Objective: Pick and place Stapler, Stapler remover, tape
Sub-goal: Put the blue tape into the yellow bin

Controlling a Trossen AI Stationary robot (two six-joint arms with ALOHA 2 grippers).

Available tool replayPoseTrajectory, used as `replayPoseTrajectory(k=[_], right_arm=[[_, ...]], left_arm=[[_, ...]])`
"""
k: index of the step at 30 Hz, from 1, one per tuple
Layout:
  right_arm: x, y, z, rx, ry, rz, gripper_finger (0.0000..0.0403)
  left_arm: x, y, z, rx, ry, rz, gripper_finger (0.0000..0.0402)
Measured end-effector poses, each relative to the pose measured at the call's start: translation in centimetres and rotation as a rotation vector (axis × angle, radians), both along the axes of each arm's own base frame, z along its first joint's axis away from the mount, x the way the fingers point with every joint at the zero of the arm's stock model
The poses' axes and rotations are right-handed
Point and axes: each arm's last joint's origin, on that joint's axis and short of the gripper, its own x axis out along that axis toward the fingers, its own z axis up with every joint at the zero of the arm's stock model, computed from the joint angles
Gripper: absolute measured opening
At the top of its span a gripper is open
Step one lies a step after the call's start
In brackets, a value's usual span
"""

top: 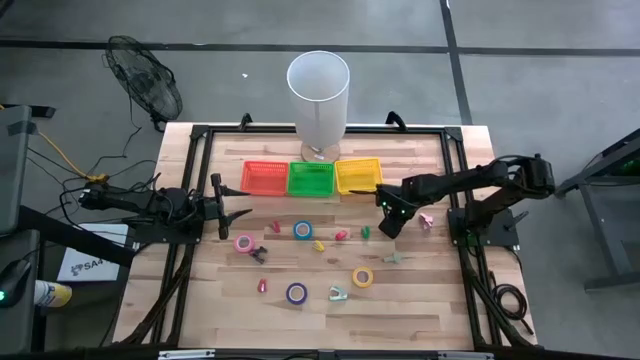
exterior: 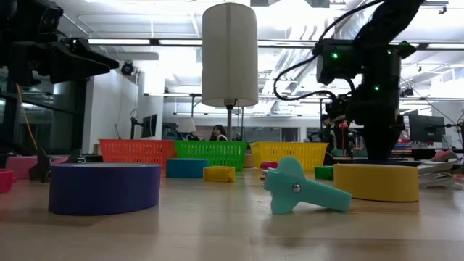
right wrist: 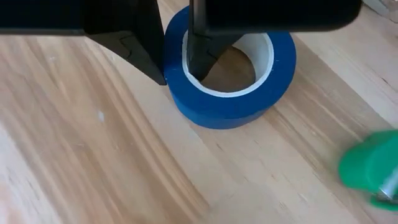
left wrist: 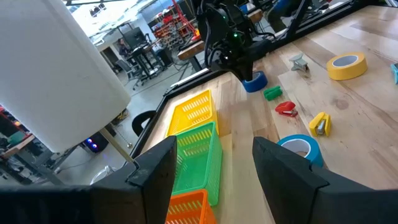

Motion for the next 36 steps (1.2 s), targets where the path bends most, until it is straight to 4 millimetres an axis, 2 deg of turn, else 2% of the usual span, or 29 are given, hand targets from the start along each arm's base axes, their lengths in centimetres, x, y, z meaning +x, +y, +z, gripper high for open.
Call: replayPoseTrajectory(k=[7,13,19,24,36], right_arm=[[2.3,-0.6,2.9,-0.066,-0.099,0.023,0.0032],[3.9,-2.7,5.8,-0.217,-0.174,0.005,0.0033],[4.4,-4.8,7.7,-0.402,-0.187,-0.058,0.0033],[4.5,-5.7,7.5,-0.545,-0.199,-0.123,0.0034],[3.9,-5.8,4.5,-0.691,-0.268,-0.206,0.0035]], left_arm=[[0.0,0.0,0.0,0.000,0.000,0.000,0.0207],[0.0,0.0,0.0,0.000,0.000,0.000,0.0207],[0.0,0.0,0.0,0.000,0.000,0.000,0.0207],[0.0,0.0,0.0,0.000,0.000,0.000,0.0207],[0.0,0.0,0.0,0.000,0.000,0.000,0.0207]])
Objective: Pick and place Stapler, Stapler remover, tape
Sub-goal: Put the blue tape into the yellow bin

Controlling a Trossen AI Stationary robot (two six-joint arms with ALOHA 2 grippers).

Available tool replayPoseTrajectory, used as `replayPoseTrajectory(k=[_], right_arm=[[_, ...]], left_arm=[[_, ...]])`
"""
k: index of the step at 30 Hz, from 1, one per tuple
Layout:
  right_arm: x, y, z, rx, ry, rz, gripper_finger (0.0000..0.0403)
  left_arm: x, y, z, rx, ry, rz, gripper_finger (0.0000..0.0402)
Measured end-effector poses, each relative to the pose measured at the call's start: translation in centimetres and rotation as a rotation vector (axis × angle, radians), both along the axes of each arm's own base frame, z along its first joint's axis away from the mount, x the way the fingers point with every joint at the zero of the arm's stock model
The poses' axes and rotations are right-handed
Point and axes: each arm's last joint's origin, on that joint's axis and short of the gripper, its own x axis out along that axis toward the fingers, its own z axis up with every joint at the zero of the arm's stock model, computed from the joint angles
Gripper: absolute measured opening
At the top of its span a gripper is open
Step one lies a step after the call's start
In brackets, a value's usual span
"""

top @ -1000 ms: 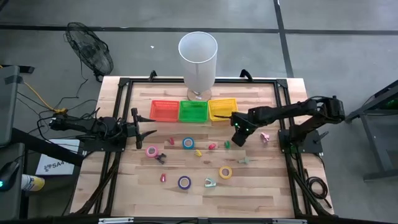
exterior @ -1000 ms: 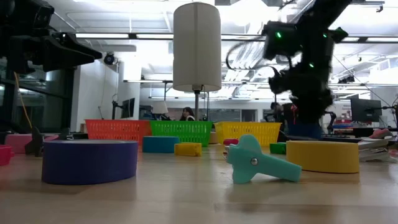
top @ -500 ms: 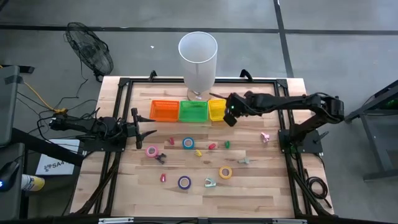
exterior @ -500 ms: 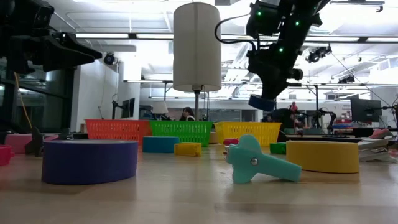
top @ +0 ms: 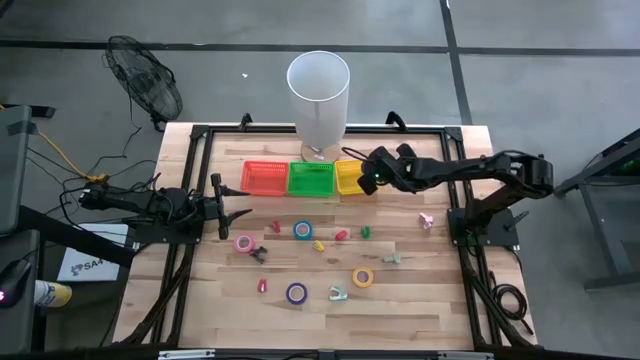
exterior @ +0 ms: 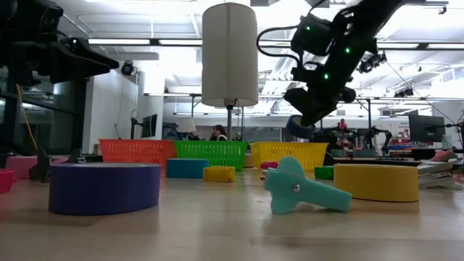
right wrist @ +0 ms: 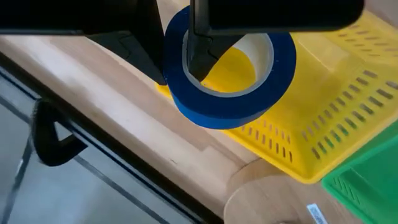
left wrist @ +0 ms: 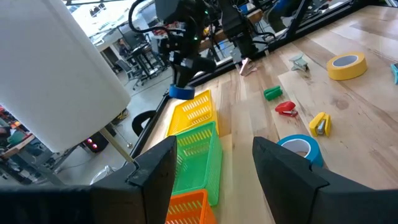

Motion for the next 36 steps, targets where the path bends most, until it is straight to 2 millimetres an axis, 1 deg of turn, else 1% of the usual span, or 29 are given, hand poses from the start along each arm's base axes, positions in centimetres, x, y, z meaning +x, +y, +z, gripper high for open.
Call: replayPoseTrajectory(k=[6,11,14,20,23,30,33,36], right_arm=[[-0.7,0.7,-1.8,-0.012,-0.012,0.002,0.0036],[-0.9,1.4,-2.5,-0.041,-0.026,-0.004,0.0036],[-0.8,1.5,-2.5,-0.032,-0.054,0.008,0.0041],[-0.7,1.5,-2.6,0.010,-0.070,0.032,0.0064],[-0.6,1.6,-2.6,0.042,-0.079,0.052,0.0066],[-0.7,1.5,-2.6,0.040,-0.074,0.046,0.0071],[-0.7,1.5,-2.6,0.039,-0.073,0.046,0.0088],[-0.7,1.5,-2.6,0.040,-0.074,0.045,0.0115]], left_arm=[[0.0,0.0,0.0,0.000,0.000,0.000,0.0207],[0.0,0.0,0.0,0.000,0.000,0.000,0.0207],[0.0,0.0,0.0,0.000,0.000,0.000,0.0207],[0.0,0.0,0.0,0.000,0.000,0.000,0.0207],[0.0,0.0,0.0,0.000,0.000,0.000,0.0207],[0.0,0.0,0.0,0.000,0.000,0.000,0.0207],[0.0,0.0,0.0,0.000,0.000,0.000,0.0207],[0.0,0.0,0.0,0.000,0.000,0.000,0.0207]])
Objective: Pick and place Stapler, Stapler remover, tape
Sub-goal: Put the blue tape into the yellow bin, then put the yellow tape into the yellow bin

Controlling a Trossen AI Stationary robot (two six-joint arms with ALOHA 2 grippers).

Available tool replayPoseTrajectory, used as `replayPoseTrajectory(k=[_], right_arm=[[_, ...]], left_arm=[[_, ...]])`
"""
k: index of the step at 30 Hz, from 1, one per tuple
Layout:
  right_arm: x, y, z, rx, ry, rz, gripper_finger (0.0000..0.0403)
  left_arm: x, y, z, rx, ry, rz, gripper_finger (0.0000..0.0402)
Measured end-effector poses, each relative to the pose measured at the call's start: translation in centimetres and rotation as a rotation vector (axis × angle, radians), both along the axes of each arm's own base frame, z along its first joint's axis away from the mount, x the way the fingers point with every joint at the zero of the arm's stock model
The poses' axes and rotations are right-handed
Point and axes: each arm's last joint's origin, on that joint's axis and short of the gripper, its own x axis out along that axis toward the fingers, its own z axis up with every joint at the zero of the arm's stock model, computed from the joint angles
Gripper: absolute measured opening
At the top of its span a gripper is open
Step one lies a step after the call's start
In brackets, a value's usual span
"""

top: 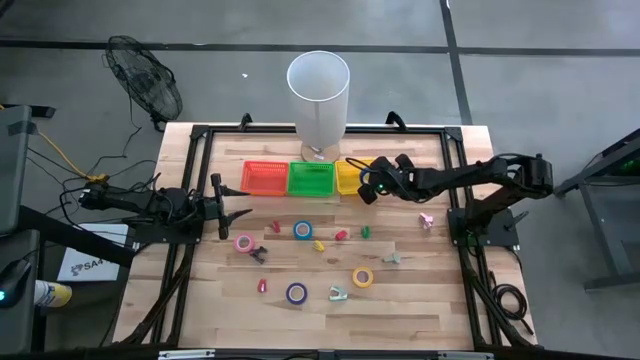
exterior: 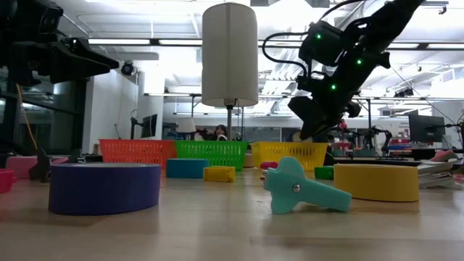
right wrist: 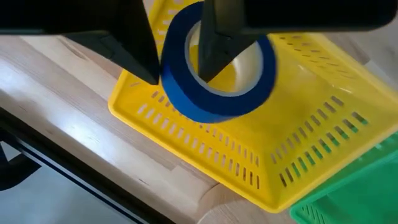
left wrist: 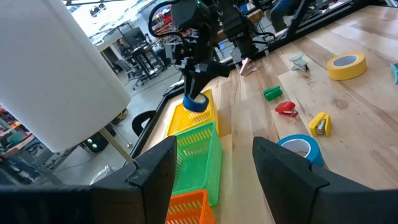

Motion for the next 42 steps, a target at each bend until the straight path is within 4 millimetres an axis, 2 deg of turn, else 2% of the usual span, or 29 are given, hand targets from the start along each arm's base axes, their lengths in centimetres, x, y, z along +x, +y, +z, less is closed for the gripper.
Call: replayPoseTrajectory(k=[7,13,26,33,42], right_arm=[[0.0,0.0,0.0,0.010,-0.006,0.001,0.0176],[0.0,0.0,0.2,0.011,-0.013,0.003,0.0196],[-0.6,0.8,2.5,0.144,-0.128,0.164,0.0177],[-0.9,1.8,4.0,0.344,-0.232,0.397,0.0165],[-0.8,4.2,4.0,0.546,-0.238,0.625,0.0149]], left_arm=[[0.0,0.0,0.0,0.000,0.000,0.000,0.0207],[0.0,0.0,0.0,0.000,0.000,0.000,0.0207],[0.0,0.0,0.0,0.000,0.000,0.000,0.0207],[0.0,0.0,0.0,0.000,0.000,0.000,0.0207],[0.0,0.0,0.0,0.000,0.000,0.000,0.0207]])
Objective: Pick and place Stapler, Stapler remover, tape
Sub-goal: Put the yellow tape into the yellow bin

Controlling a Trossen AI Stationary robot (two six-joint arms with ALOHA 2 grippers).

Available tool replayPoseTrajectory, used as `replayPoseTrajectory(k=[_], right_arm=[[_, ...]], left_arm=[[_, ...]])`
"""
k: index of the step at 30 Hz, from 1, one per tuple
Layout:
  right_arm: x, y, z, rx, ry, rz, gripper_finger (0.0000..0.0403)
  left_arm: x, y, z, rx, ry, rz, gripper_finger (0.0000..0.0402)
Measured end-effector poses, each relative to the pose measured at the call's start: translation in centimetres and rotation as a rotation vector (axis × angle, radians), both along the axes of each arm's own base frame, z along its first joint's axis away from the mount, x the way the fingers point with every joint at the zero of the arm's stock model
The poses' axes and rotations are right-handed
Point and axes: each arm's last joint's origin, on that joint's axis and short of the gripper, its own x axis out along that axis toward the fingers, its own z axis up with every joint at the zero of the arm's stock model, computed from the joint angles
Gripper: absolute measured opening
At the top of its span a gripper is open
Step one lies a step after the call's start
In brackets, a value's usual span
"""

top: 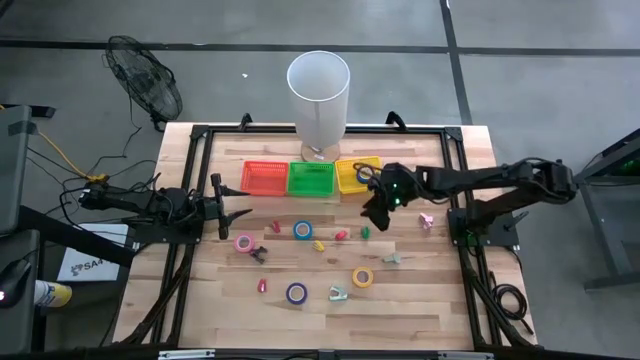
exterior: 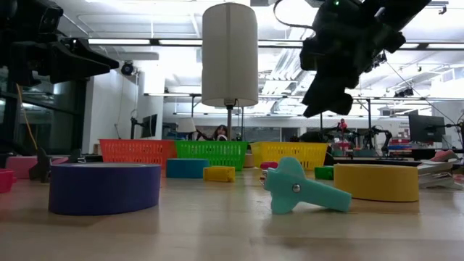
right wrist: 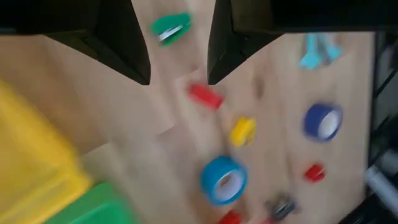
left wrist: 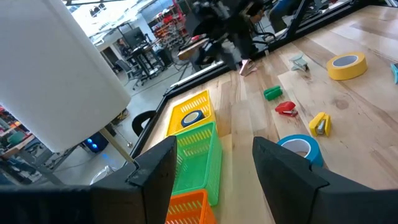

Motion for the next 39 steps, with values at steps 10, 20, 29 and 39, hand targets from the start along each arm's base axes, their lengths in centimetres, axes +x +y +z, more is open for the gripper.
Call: replayPoseTrajectory(k=[10,20,29,39], right_arm=[[0.1,5.4,-0.1,-0.075,-0.002,0.228,0.0146],[-0.4,9.7,0.2,-0.160,-0.048,0.318,0.0146],[0.0,12.5,-1.1,-0.232,-0.062,0.319,0.0192],[0.2,15.3,-4.1,-0.215,0.012,0.382,0.0240]], left_arm=[[0.0,0.0,0.0,0.000,0.000,0.000,0.0207],[0.0,0.0,0.0,0.000,0.000,0.000,0.0207],[0.0,0.0,0.0,0.000,0.000,0.000,0.0207],[0.0,0.0,0.0,0.000,0.000,0.000,0.0207]])
